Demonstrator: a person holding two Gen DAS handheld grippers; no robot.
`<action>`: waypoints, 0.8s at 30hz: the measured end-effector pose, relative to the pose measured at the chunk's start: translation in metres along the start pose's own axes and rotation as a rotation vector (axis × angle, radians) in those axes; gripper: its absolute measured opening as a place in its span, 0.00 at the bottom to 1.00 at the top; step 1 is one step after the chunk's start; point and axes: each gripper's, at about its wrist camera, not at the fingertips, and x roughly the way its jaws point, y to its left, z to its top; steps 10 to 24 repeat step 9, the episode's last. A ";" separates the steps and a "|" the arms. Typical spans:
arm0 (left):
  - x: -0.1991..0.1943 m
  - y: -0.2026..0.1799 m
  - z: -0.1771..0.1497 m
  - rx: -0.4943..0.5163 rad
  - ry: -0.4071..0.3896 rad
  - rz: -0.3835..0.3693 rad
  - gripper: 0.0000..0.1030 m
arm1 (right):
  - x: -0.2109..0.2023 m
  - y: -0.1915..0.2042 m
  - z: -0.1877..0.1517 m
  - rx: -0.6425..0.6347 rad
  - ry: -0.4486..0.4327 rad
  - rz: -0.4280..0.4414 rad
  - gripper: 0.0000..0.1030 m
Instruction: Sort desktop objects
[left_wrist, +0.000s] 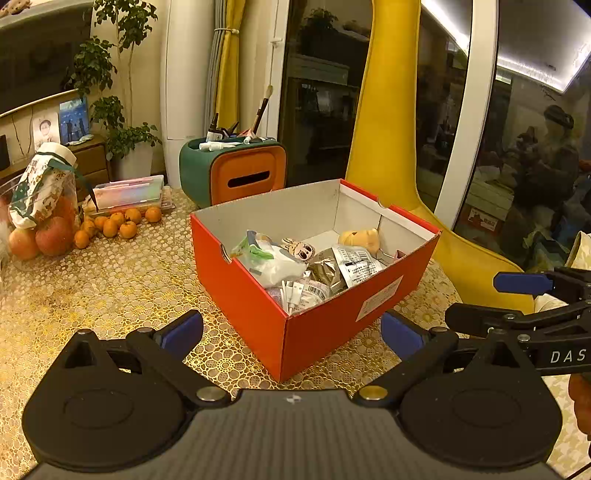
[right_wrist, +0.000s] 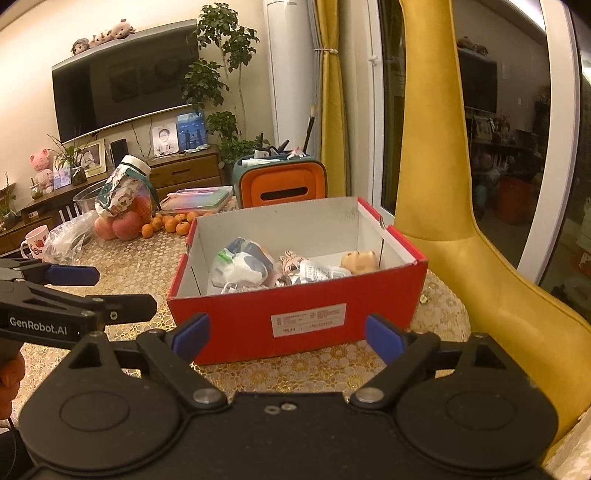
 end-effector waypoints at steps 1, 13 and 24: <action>0.000 0.000 -0.001 0.001 0.000 0.000 1.00 | 0.000 0.000 -0.001 0.007 0.004 -0.001 0.88; -0.003 0.005 -0.004 -0.018 0.008 -0.037 1.00 | 0.001 0.001 -0.009 0.043 0.024 -0.006 0.88; -0.003 0.005 -0.004 -0.018 0.008 -0.037 1.00 | 0.001 0.001 -0.009 0.043 0.024 -0.006 0.88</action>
